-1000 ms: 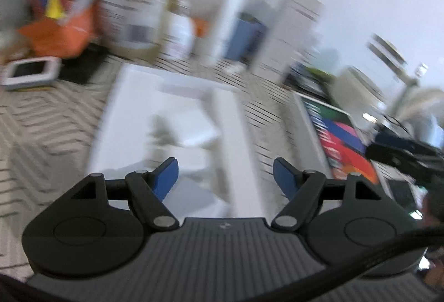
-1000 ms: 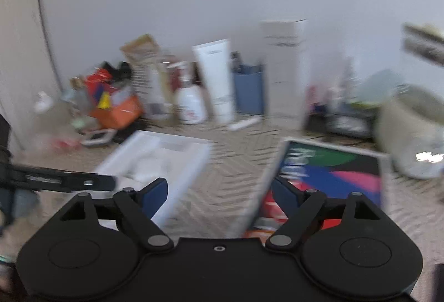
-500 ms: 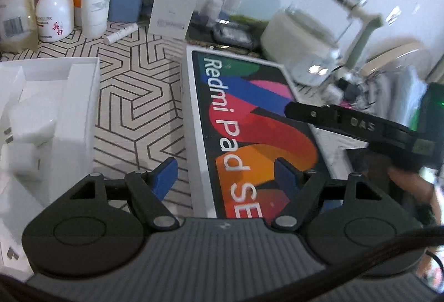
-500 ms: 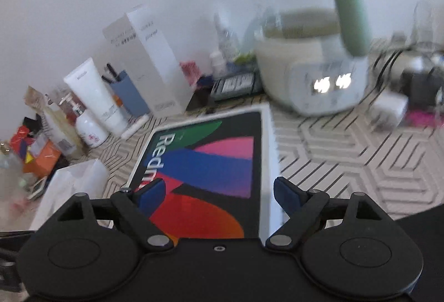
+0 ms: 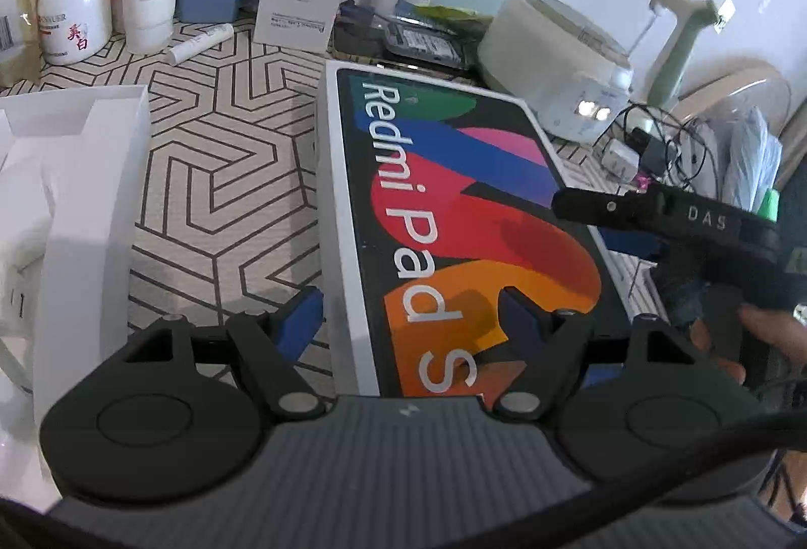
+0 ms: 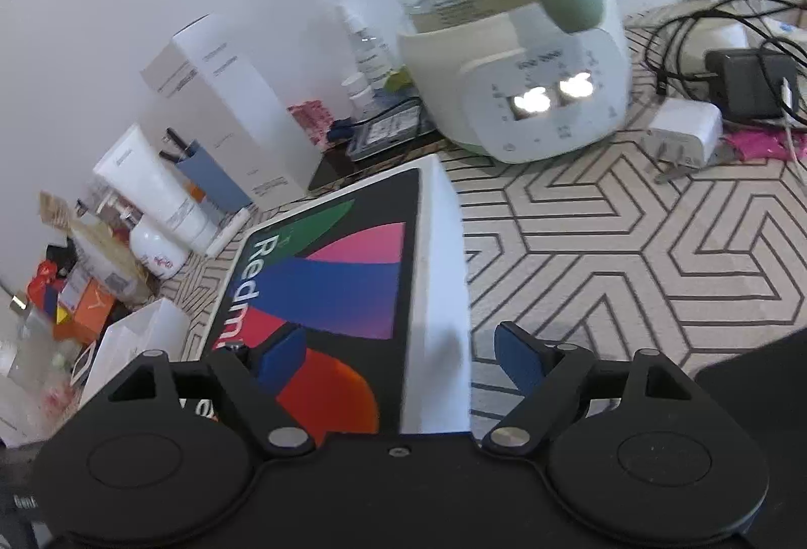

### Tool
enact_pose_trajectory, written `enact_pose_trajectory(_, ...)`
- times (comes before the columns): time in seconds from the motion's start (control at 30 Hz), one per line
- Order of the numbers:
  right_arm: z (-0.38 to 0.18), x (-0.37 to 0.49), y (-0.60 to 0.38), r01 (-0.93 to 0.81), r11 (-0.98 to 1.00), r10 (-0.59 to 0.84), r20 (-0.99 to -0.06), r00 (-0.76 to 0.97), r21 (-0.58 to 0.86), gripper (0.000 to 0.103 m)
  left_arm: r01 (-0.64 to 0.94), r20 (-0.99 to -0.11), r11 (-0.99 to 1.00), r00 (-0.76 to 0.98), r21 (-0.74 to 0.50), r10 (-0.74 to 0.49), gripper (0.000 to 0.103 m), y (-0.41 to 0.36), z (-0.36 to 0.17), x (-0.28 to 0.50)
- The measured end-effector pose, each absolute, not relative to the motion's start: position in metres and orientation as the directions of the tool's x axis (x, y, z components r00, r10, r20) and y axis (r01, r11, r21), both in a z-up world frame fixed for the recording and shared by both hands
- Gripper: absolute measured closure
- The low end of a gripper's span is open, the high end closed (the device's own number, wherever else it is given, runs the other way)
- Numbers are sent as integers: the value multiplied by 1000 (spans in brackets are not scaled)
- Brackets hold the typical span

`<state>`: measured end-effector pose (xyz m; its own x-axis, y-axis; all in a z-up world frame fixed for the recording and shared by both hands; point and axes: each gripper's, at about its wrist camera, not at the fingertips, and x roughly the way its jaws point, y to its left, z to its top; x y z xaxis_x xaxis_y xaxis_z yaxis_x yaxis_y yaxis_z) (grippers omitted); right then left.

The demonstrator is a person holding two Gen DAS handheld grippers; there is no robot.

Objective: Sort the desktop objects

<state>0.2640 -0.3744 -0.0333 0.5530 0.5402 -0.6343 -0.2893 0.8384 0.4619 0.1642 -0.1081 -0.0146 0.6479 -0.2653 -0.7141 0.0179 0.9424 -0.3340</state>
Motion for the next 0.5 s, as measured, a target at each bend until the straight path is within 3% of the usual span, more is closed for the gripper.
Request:
enact_pose_trajectory(0.1,-40,267,-373,-275,853,518,-657,548,443,15,-11,-728,949,643,-316,-236,16,-113,-17,170)
enact_pose_trajectory(0.43,-41,266,-367,-320,842,539,-659,524,434,14,-24,-728,930,629,-367,-272,14,-106,-22,173)
enact_pose_trajectory(0.5,-41,265,-364,-333,837,547,-658,517,434,14,-7,-722,925,628,-380,-292,18,-107,-23,172)
